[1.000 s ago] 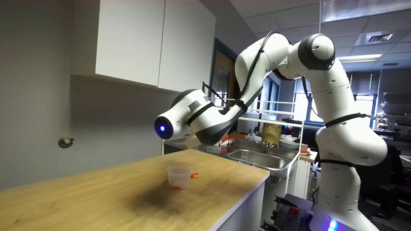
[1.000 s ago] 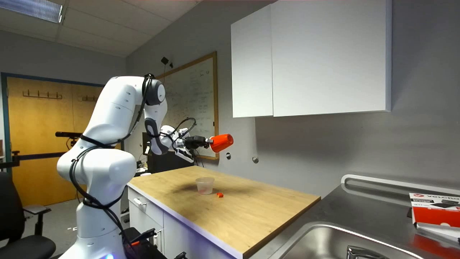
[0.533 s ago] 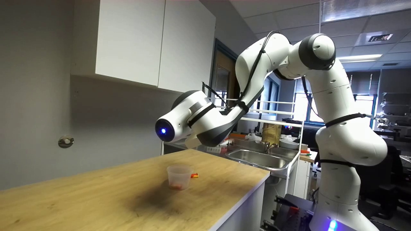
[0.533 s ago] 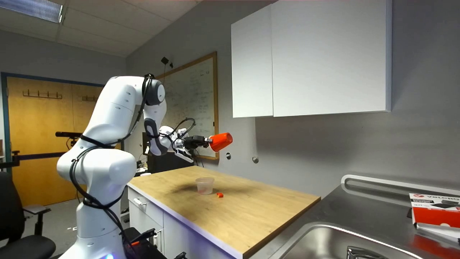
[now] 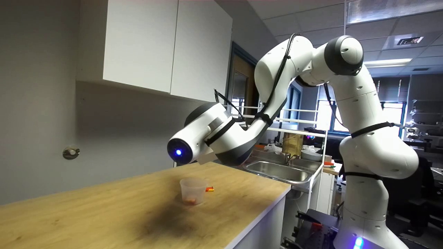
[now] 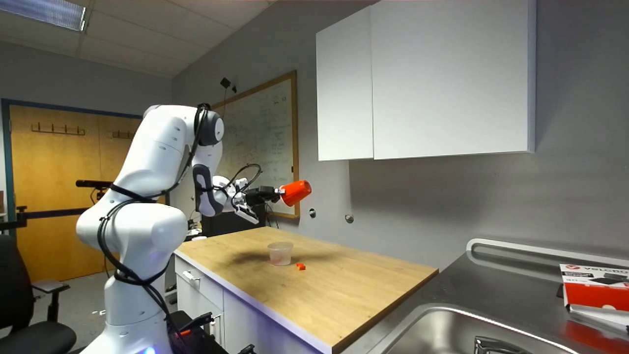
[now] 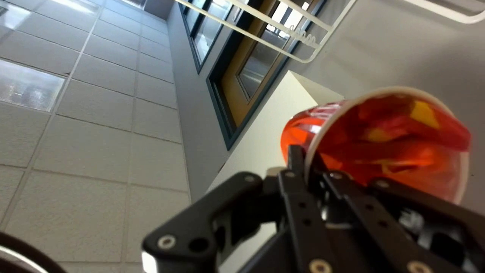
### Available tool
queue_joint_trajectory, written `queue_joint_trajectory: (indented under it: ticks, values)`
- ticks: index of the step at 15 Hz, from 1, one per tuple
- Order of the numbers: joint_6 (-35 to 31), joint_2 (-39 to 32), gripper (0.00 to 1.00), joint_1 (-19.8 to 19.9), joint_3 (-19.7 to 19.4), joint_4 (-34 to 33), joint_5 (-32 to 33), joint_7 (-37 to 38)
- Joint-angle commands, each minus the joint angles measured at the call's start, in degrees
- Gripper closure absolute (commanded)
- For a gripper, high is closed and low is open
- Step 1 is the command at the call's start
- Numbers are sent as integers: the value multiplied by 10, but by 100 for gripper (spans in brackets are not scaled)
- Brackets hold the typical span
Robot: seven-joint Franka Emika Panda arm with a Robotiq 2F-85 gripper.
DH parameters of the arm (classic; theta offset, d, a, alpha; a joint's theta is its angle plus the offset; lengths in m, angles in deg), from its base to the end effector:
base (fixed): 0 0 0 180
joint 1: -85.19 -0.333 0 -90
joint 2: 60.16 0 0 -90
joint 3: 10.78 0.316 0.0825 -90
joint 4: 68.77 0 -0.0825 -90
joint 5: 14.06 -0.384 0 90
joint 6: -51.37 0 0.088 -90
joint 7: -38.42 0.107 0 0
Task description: Pour the contents of the cup into the bowl
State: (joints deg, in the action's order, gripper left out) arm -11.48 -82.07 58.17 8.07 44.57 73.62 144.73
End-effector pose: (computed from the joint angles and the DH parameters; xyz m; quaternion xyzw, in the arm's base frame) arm 0.4814 0.2805 0.3495 0.6032 -0.2116 0.5237 0.5632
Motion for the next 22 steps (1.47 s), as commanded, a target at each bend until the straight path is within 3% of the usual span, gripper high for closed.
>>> queue_joint_trajectory:
  ticks: [1, 14, 18, 22]
  values:
    - [12, -1, 99, -4, 5, 15, 48, 5]
    - [30, -9, 99, -1, 10, 20, 86, 19]
    - [7, -6, 99, 11, 29, 9, -19, -31]
    - [-70, 25, 96, 35, 26, -3, -55, -135]
